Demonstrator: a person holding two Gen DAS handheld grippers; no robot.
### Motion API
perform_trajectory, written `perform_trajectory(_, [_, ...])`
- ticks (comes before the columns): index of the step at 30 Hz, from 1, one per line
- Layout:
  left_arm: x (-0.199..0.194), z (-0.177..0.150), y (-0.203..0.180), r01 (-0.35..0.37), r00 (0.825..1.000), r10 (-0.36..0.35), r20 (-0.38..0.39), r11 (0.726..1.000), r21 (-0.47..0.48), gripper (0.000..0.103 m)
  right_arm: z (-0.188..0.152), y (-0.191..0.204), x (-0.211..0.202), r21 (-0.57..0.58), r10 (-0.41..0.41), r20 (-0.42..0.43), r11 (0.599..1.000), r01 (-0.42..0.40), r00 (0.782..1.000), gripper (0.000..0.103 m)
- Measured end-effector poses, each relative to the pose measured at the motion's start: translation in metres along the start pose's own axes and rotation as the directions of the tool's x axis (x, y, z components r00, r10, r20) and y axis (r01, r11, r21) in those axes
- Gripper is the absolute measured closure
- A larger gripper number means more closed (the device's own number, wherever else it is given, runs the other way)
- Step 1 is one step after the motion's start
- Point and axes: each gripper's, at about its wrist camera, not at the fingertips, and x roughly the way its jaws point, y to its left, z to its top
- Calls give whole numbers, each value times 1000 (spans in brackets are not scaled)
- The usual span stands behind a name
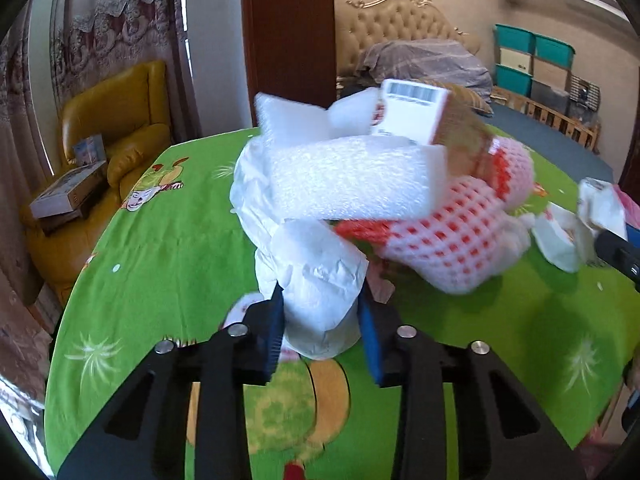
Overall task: Collect trash
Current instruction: 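Grasp the white paper bag with the right tool while the left tool grasps white tissue, then carry the paper bag and tissue to the pink wastebasket and release both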
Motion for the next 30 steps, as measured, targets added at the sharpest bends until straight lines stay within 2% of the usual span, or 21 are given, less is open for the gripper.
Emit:
perform_trajectory(5, [-25,-12,-1,33,999,-33,41,999,-3,73,-4,5,-3,-18,12,9,1000,-12,1000,21])
perform_trajectory(10, [-61,-14,-8,71,985,-76,154,997,34,73,-3,8,-10,-29,23,31,999,-22,999,21])
perform_trajectory(16, [-88,-10,-27,9,963,-39,265,994,110,73,-4,11,-19,-43,24,57,999,-22,998,21])
perform_trajectory(20, [-90,-8,-22,-27,959,5,285,997,76,73,-4,11,-23,-45,24,64,999,-21,998,21])
perform_trajectory(24, [-92,-5,-2,-40,958,39,283,999,-1,73,-4,9,-24,-40,24,65,999,-22,998,21])
perform_trajectory(30, [-100,-9,6,-50,955,51,294,999,-10,73,-5,14,-24,-50,31,66,998,-28,997,21])
